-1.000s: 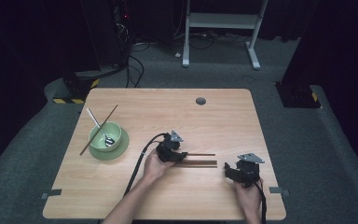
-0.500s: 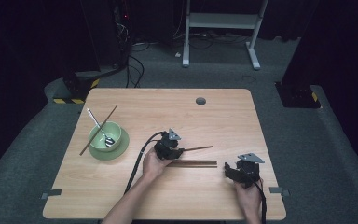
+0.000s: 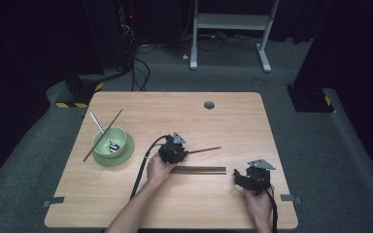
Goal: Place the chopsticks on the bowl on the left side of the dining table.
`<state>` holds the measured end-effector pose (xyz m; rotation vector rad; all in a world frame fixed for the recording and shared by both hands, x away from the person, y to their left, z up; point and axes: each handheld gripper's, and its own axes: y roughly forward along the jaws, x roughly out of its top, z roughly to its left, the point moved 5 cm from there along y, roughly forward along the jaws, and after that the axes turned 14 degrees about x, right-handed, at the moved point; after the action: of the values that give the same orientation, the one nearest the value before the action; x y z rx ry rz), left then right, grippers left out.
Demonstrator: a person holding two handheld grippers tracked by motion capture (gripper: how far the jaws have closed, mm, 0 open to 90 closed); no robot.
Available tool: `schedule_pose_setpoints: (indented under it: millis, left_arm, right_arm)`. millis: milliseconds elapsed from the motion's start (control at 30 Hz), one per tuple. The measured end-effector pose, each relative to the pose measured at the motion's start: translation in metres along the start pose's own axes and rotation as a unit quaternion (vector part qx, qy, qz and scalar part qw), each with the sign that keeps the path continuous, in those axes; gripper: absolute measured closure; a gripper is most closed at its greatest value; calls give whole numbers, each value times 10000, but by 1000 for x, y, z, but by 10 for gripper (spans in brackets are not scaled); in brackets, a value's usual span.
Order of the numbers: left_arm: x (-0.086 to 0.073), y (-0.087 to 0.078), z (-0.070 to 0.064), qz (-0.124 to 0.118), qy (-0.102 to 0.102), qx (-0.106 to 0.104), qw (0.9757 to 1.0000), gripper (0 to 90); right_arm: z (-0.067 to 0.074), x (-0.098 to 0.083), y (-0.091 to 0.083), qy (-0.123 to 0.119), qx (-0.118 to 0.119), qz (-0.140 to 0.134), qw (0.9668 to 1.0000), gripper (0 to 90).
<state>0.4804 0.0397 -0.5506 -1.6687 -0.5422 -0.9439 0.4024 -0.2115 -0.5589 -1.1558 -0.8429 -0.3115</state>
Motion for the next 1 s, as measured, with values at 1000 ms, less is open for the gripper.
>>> schedule_pose_setpoints:
  millis: [1000]
  left_arm:
    - [6, 2, 54, -119, -364, 539, 9978, 824]
  right_arm:
    - [0, 0, 0, 4, 7, 3, 10000, 225]
